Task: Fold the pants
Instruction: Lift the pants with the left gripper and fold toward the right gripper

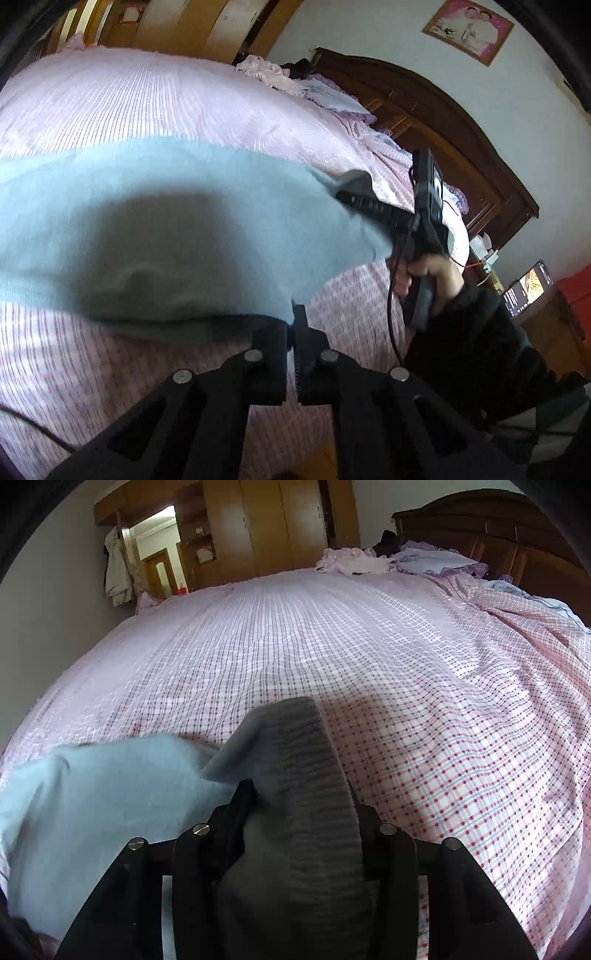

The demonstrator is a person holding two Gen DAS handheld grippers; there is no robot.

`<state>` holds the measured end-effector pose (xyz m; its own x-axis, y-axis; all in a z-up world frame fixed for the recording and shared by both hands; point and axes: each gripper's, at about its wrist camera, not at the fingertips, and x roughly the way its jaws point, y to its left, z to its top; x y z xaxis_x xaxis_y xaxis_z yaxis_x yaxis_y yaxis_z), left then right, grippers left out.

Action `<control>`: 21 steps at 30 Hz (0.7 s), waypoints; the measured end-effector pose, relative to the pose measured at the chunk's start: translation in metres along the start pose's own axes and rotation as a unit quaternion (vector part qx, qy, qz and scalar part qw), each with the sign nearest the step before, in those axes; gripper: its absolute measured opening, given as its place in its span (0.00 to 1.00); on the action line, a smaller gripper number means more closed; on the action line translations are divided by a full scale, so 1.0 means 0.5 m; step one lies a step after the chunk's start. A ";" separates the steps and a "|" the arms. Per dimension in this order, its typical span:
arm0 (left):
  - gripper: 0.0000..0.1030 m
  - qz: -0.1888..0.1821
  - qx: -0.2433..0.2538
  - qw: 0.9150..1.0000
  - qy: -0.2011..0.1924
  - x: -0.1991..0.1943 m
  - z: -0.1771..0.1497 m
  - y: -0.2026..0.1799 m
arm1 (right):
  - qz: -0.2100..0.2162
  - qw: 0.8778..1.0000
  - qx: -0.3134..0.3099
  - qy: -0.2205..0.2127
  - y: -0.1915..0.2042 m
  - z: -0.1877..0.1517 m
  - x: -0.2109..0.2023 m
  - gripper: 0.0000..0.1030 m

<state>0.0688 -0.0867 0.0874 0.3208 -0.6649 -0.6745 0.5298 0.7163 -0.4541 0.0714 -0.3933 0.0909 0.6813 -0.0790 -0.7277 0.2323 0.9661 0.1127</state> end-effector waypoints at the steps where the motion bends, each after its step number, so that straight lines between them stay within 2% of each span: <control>1: 0.02 -0.002 -0.007 1.000 0.005 0.006 -0.007 0.004 | -0.001 1.000 0.001 -0.001 -0.003 0.004 0.002 0.37; 4: 0.02 0.002 -0.019 1.000 0.018 0.032 -0.023 0.018 | -0.010 1.000 -0.005 0.000 -0.001 0.004 0.004 0.41; 6: 0.02 0.012 -0.009 1.000 0.019 0.045 -0.034 0.018 | -0.020 1.000 -0.011 0.001 -0.002 0.006 0.005 0.50; 9: 0.02 0.022 -0.010 0.999 0.023 0.062 -0.046 0.019 | -0.028 1.000 -0.013 0.002 -0.002 0.004 0.003 0.53; 13: 0.04 -0.007 0.008 1.000 0.024 0.041 -0.034 0.030 | -0.042 0.999 -0.016 -0.001 0.000 0.005 -0.011 0.53; 15: 0.14 -0.020 0.021 0.999 0.019 0.010 -0.026 0.046 | -0.051 0.998 -0.020 -0.004 -0.002 0.012 -0.021 0.53; 17: 0.28 -0.035 0.025 0.999 0.001 -0.043 -0.023 0.077 | -0.082 0.996 -0.016 -0.023 -0.001 0.021 -0.049 0.55; 19: 0.34 -0.036 0.019 0.999 -0.030 -0.107 -0.020 0.120 | -0.107 0.991 -0.021 -0.074 0.010 0.034 -0.102 0.55; 21: 0.39 -0.019 0.000 0.997 -0.071 -0.167 -0.018 0.168 | -0.103 0.987 -0.036 -0.119 0.042 0.052 -0.150 0.55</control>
<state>0.0793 0.0308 0.1002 0.4081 -0.7144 -0.5685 0.5429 0.6905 -0.4780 0.0431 -0.3732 0.1655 0.7700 -0.3228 -0.5504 0.3393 0.9377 -0.0753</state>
